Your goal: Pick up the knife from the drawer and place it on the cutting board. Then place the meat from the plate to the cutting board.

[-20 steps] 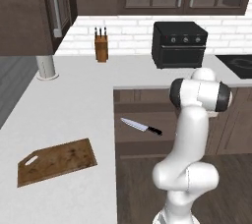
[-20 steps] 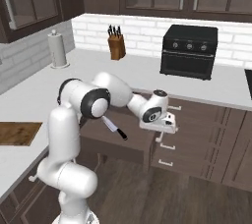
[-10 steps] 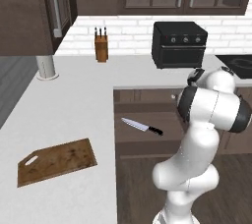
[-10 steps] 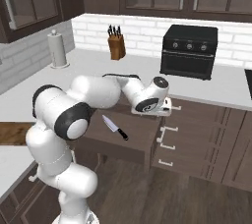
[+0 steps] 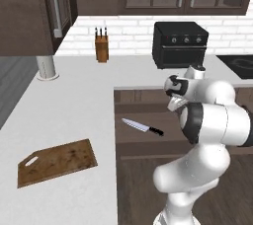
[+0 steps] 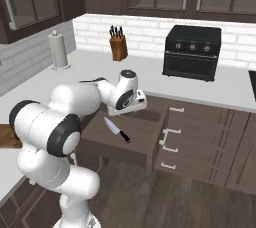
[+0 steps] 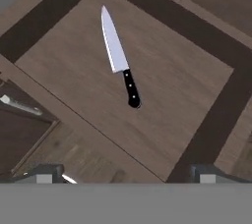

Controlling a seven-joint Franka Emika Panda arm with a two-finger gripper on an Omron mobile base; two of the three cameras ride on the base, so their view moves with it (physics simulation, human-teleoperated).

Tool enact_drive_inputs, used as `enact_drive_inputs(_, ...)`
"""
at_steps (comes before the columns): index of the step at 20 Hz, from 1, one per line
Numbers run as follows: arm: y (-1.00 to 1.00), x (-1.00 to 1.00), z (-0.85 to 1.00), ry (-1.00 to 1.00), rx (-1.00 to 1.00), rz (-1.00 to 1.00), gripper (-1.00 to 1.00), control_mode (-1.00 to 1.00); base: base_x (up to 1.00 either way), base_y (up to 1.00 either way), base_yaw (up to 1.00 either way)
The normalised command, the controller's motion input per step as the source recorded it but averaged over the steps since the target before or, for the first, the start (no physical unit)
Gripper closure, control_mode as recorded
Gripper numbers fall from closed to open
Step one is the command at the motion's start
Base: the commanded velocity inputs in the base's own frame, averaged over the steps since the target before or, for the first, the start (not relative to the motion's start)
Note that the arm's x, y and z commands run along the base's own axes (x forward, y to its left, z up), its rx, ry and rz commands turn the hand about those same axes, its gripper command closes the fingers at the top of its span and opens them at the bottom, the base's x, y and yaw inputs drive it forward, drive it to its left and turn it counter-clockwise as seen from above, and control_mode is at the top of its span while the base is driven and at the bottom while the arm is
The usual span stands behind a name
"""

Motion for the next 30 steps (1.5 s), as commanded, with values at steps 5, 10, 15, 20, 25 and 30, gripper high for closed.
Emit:
enact_drive_inputs(5,0.93,0.01,-0.22,0.09,-0.14,0.05,-1.00,-1.00,0.00,0.00,0.00)
enact_drive_inputs(10,0.25,0.26,-0.59,0.24,-0.10,0.00,-1.00,-1.00,0.00,0.00,0.00)
enact_drive_inputs(15,-0.02,0.41,-0.83,0.13,-0.08,-0.08,-1.00,-1.00,0.00,0.00,0.00)
enact_drive_inputs(20,-0.25,0.30,-0.15,0.02,0.00,-0.07,-1.00,-1.00,0.00,0.00,0.00)
enact_drive_inputs(25,-0.35,0.14,-0.28,0.00,0.06,-0.09,-1.00,-1.00,0.00,0.00,0.00)
enact_drive_inputs(30,-0.02,0.34,-0.37,0.03,0.05,-0.09,-1.00,-1.00,0.00,0.00,0.00)
